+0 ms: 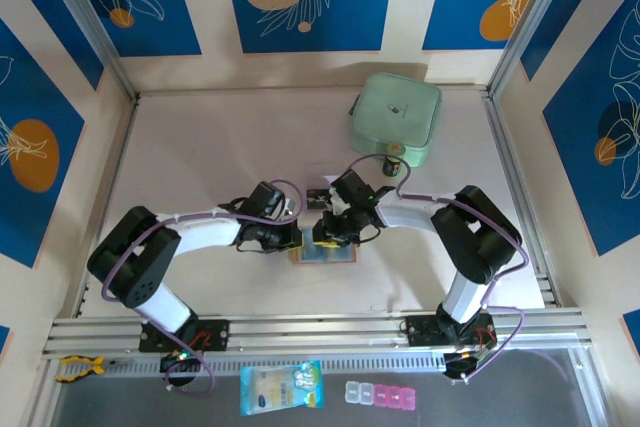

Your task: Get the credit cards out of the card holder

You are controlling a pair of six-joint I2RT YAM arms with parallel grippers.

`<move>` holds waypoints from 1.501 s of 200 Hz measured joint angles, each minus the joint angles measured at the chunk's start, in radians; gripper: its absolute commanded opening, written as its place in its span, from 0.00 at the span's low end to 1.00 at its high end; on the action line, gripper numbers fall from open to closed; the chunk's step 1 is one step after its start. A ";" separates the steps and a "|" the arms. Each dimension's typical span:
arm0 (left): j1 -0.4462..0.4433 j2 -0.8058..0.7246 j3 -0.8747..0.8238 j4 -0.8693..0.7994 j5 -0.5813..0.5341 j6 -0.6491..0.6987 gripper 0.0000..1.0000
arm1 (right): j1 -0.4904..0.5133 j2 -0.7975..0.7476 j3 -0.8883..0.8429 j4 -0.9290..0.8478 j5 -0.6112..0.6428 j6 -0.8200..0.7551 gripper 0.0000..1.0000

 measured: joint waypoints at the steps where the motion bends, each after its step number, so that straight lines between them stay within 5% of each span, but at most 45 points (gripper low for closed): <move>1: 0.000 0.000 0.000 0.000 0.000 0.000 0.01 | 0.000 0.000 0.000 0.000 0.000 0.000 0.27; 300: 0.000 -0.002 -0.001 -0.007 -0.003 0.000 0.06 | 0.013 0.015 0.048 -0.113 0.060 -0.060 0.21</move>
